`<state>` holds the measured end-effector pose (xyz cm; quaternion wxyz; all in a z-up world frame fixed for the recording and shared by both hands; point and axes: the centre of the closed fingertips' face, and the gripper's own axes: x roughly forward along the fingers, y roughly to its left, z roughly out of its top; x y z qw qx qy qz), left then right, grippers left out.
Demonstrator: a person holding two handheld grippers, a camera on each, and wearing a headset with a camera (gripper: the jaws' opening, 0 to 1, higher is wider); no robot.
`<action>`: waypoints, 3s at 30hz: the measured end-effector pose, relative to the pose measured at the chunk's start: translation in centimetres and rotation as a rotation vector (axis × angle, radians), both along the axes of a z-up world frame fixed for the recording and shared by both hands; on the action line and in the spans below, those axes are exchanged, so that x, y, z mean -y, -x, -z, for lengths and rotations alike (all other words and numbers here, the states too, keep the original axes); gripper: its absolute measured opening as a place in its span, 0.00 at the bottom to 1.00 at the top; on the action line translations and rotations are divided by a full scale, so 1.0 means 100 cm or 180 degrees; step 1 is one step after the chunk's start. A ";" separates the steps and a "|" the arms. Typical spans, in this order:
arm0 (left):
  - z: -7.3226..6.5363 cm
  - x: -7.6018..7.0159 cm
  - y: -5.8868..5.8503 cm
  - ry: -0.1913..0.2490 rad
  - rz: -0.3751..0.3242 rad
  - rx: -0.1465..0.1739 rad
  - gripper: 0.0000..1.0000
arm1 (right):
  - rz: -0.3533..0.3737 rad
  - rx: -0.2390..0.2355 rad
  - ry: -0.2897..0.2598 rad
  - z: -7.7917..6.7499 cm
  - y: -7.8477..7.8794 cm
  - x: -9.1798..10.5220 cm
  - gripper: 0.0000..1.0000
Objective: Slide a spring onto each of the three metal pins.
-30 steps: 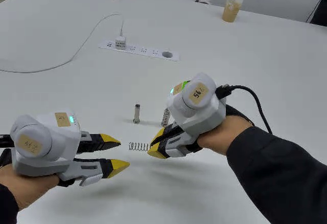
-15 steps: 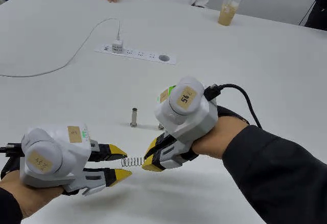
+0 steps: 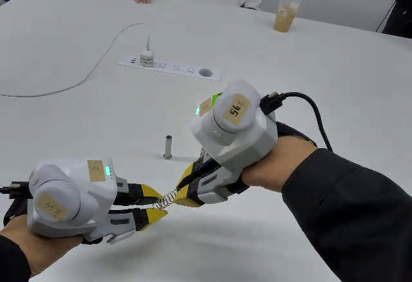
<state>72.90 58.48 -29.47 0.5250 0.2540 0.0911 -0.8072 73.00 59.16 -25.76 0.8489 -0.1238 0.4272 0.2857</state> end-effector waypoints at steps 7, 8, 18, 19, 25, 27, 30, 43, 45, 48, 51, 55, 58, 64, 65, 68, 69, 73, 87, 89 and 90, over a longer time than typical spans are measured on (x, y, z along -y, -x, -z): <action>-0.004 0.004 -0.003 0.0045 -0.0086 -0.0143 0.11 | -0.0012 0.0154 0.0007 -0.008 -0.008 -0.004 0.11; -0.005 0.004 -0.003 0.0046 -0.0096 -0.0170 0.11 | -0.0013 0.0172 0.0000 -0.009 -0.009 -0.004 0.12; -0.009 0.007 0.001 0.0051 -0.0185 -0.0442 0.11 | -0.0011 0.0318 -0.0054 -0.016 -0.015 -0.010 0.12; -0.010 0.007 0.000 0.0061 -0.0219 -0.0501 0.10 | -0.0004 0.0348 -0.0057 -0.017 -0.016 -0.010 0.12; -0.014 0.007 -0.001 0.0098 -0.0301 -0.0634 0.10 | 0.0057 0.0406 -0.0102 -0.019 -0.016 -0.007 0.14; -0.016 0.007 -0.001 0.0116 -0.0323 -0.0670 0.10 | 0.0069 0.0413 -0.0109 -0.019 -0.017 -0.007 0.14; -0.016 0.007 0.001 0.0115 -0.0318 -0.0647 0.10 | 0.0084 0.0405 -0.0156 -0.018 -0.017 -0.009 0.14; -0.018 0.007 0.002 0.0132 -0.0324 -0.0629 0.11 | 0.0130 0.0445 -0.0248 -0.018 -0.021 -0.010 0.12; -0.018 0.007 0.002 0.0140 -0.0328 -0.0625 0.11 | 0.0139 0.0449 -0.0260 -0.018 -0.022 -0.010 0.12; -0.019 0.007 -0.001 0.0151 -0.0354 -0.0605 0.13 | 0.0166 0.0471 -0.0264 -0.019 -0.023 -0.008 0.12; -0.019 0.007 -0.002 0.0159 -0.0375 -0.0599 0.16 | 0.0198 0.0497 -0.0269 -0.021 -0.025 -0.004 0.12; -0.019 0.007 -0.006 0.0174 -0.0423 -0.0611 0.21 | 0.0239 0.0528 -0.0269 -0.024 -0.028 0.000 0.12; -0.019 0.006 -0.009 0.0187 -0.0467 -0.0626 0.24 | 0.0266 0.0543 -0.0277 -0.025 -0.029 0.002 0.12; -0.020 0.003 -0.014 0.0196 -0.0554 -0.0646 0.32 | 0.0332 0.0587 -0.0260 -0.029 -0.034 0.009 0.12; -0.020 0.003 -0.015 0.0198 -0.0561 -0.0647 0.32 | 0.0348 0.0597 -0.0259 -0.030 -0.035 0.011 0.12; -0.020 0.001 -0.017 0.0202 -0.0599 -0.0666 0.36 | 0.0414 0.0641 -0.0247 -0.034 -0.039 0.017 0.12; -0.020 0.000 -0.018 0.0203 -0.0617 -0.0671 0.37 | 0.0443 0.0657 -0.0227 -0.034 -0.041 0.020 0.12; -0.020 -0.002 -0.021 0.0204 -0.0665 -0.0691 0.41 | 0.0542 0.0719 -0.0180 -0.037 -0.047 0.029 0.12; -0.020 -0.001 -0.019 0.0238 -0.0723 -0.0724 0.47 | 0.0926 0.1019 -0.0149 -0.047 -0.075 0.063 0.12; -0.019 -0.001 -0.019 0.0234 -0.0724 -0.0727 0.48 | 0.0965 0.1051 -0.0139 -0.048 -0.080 0.067 0.12; -0.019 -0.001 -0.019 0.0233 -0.0726 -0.0728 0.48 | 0.0984 0.1064 -0.0139 -0.048 -0.081 0.069 0.12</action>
